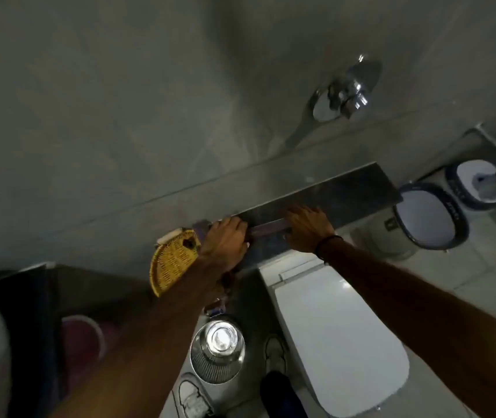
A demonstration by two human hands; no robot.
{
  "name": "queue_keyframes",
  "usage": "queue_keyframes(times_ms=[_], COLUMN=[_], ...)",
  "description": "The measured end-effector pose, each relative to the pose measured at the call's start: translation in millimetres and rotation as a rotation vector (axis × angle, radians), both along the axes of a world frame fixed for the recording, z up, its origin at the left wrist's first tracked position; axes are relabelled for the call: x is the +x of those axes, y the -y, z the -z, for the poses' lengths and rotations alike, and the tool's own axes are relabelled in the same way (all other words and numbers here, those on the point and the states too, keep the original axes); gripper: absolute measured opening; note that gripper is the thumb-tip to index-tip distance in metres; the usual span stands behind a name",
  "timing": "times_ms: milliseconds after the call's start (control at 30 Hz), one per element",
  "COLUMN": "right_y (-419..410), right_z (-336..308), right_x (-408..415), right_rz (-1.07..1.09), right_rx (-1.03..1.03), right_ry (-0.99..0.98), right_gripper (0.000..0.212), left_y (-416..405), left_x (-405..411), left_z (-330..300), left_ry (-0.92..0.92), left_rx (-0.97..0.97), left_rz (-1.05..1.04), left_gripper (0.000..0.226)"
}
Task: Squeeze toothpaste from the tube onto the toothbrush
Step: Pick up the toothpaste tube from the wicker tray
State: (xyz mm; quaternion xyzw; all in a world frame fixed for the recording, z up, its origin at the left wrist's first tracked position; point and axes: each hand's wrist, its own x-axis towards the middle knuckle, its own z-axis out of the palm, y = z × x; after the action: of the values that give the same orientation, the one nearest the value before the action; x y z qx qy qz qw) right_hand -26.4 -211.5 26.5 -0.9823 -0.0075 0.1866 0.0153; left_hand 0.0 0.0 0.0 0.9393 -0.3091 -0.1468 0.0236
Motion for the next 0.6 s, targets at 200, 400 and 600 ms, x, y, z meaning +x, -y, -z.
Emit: queue_keyframes(times_ms=[200, 400, 600], right_y=[10, 19, 20], right_z=[86, 112, 75], right_x=[30, 23, 5], right_rz=[-0.089, -0.169, -0.132], right_rx=[-0.037, -0.067, 0.004], right_ry=[-0.054, 0.010, 0.058], right_gripper=[0.060, 0.041, 0.043], left_y=[43, 50, 29], left_x=[14, 10, -9], left_z=[84, 113, 72], left_ry=[0.046, 0.050, -0.275], left_rx=[0.128, 0.090, -0.421], left_rz=[-0.027, -0.055, -0.447], left_gripper=[0.053, 0.041, 0.025])
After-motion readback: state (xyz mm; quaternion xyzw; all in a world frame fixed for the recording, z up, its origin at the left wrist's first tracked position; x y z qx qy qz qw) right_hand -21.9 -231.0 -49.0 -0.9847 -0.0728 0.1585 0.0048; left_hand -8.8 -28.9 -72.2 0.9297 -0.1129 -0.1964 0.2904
